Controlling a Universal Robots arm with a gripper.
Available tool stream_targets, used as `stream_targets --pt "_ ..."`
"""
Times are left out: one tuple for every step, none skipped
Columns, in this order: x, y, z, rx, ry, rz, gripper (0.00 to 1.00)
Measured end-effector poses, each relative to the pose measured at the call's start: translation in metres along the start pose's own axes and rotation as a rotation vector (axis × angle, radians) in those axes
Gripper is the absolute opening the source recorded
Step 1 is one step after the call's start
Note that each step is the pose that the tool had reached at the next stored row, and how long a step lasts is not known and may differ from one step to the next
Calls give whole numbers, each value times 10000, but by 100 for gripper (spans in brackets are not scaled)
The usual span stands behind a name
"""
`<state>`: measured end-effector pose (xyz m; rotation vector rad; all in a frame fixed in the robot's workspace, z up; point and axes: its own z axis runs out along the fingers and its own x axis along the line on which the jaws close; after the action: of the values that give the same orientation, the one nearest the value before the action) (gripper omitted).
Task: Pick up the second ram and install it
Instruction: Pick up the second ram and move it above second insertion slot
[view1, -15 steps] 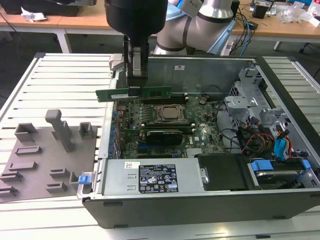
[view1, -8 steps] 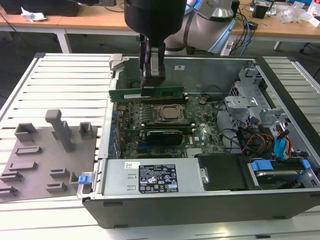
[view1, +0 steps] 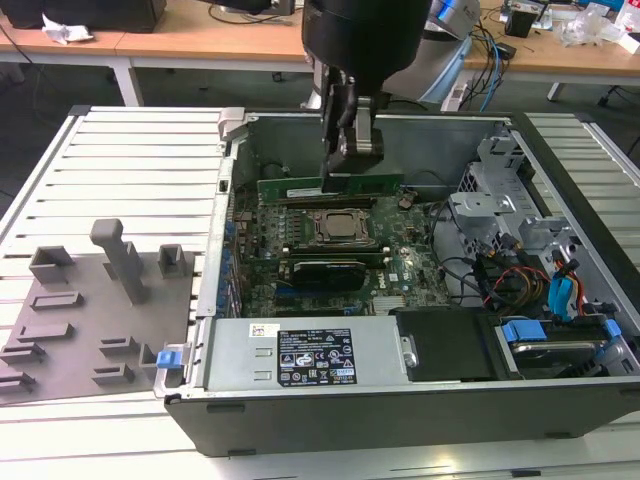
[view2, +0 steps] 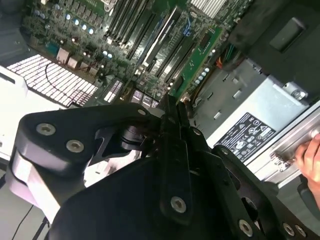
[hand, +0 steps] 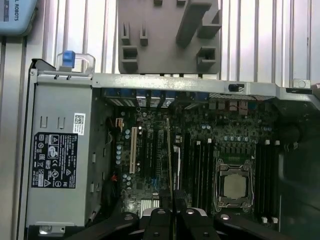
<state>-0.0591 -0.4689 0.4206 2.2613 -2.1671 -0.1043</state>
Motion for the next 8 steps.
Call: stream_targets --pt "1 -28 -1 -2 0 -1 13" --pt "2 -54 -3 -3 0 0 13" --pt "3 -93 -4 -5 1 1 13" --pt "4 -118 -5 -6 0 1 13" --pt "5 -144 -6 -7 0 1 13" --pt "7 -189 -8 -9 0 0 13" --pt "8 -228 -10 -11 0 1 13" --pt "9 -256 -11 -12 -1 1 13"
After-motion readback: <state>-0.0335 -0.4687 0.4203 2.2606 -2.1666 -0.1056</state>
